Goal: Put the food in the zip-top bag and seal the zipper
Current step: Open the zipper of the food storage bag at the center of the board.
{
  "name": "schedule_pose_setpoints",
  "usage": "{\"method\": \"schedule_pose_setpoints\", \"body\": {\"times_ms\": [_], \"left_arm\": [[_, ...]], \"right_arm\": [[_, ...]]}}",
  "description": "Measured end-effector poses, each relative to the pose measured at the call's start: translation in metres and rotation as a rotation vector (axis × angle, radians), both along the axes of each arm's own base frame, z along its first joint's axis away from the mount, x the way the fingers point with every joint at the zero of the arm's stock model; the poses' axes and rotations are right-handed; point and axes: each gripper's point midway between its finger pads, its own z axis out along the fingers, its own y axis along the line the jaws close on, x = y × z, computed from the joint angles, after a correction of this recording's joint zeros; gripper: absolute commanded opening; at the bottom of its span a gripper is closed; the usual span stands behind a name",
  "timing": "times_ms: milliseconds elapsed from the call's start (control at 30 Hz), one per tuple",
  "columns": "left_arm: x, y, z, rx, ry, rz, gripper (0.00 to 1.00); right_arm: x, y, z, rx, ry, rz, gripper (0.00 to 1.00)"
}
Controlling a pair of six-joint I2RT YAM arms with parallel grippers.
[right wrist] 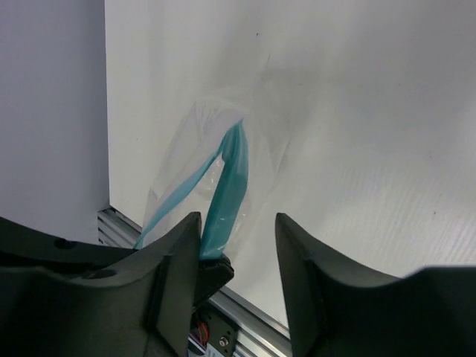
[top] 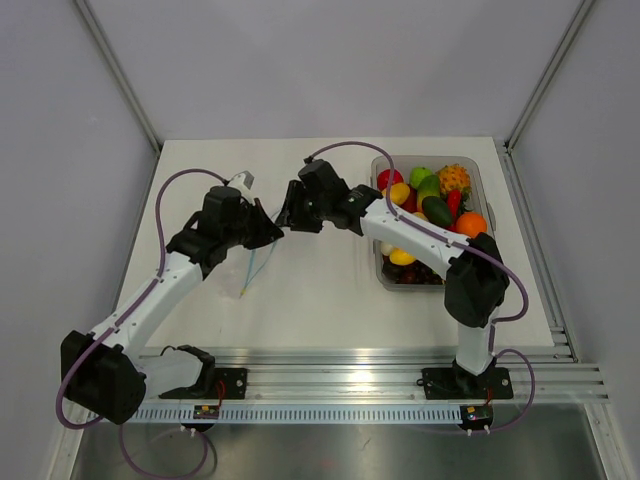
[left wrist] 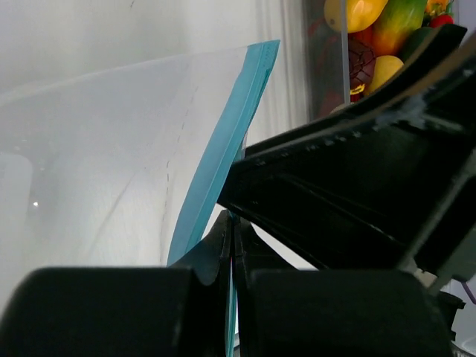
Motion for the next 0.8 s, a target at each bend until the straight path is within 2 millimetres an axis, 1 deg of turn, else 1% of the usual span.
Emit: {"method": "schedule_pose_setpoints", "body": {"times_ms": [33,67,133,167,200,233,267,333,367,433,467,533,567,600,667,700,767,800], "left_arm": [[-0.001,0.000,-0.002,0.001,0.005,-0.004,0.00],[-0.003,0.000,-0.003,0.004,0.011,-0.008,0.00],[-0.005,-0.001,-0.005,0.007,0.016,-0.018,0.00],[-0.006,-0.001,-0.005,0.009,0.016,-0.027,0.00],[-0.006,-0.002,-0.006,0.011,0.014,-0.034,0.00],[-0.007,-0.002,-0.005,0.013,0.012,-0.044,0.07],[-0.008,-0.002,-0.005,0.019,0.009,-0.054,0.16],[-0.011,-0.002,-0.004,0.034,0.011,-0.078,0.32],[-0.013,-0.002,-0.001,0.041,0.015,-0.091,0.52],[-0.016,-0.002,0.007,0.049,0.006,-0.117,0.62],[-0.018,-0.002,0.012,0.048,-0.001,-0.128,0.63],[-0.024,-0.002,0.022,0.044,-0.017,-0.149,0.60],[-0.026,-0.002,0.026,0.042,-0.025,-0.157,0.53],[-0.029,-0.002,0.032,0.038,-0.034,-0.166,0.35],[-0.034,-0.001,0.043,0.035,-0.060,-0.180,0.24],[-0.035,0.000,0.047,0.036,-0.071,-0.180,0.21],[-0.036,0.002,0.056,0.039,-0.098,-0.177,0.24],[-0.036,0.004,0.059,0.044,-0.110,-0.168,0.31]], "right_arm": [[0.001,0.002,-0.003,0.003,0.005,0.001,0.44],[0.001,0.004,-0.005,0.005,0.011,0.004,0.34],[0.003,0.006,-0.007,0.004,0.011,0.007,0.24],[0.003,0.007,-0.007,0.004,0.011,0.007,0.10],[0.004,0.007,-0.006,0.006,0.009,0.007,0.05],[0.003,0.007,-0.006,0.006,0.008,0.009,0.00],[0.003,0.007,-0.006,0.006,0.009,0.009,0.00],[0.004,0.006,-0.006,0.006,0.010,0.010,0.00],[0.006,0.004,-0.007,0.003,0.011,0.006,0.00],[0.013,-0.002,-0.009,0.000,0.010,-0.008,0.00],[0.017,-0.006,-0.011,-0.002,0.010,-0.016,0.00],[0.022,-0.013,-0.017,-0.012,0.014,-0.030,0.00],[0.024,-0.016,-0.020,-0.019,0.017,-0.035,0.00],[0.024,-0.018,-0.023,-0.024,0.020,-0.037,0.00],[0.024,-0.020,-0.026,-0.031,0.022,-0.034,0.00],[0.023,-0.020,-0.027,-0.032,0.022,-0.030,0.00],[0.021,-0.021,-0.029,-0.035,0.021,-0.025,0.00],[0.020,-0.021,-0.029,-0.034,0.020,-0.023,0.00]]}}
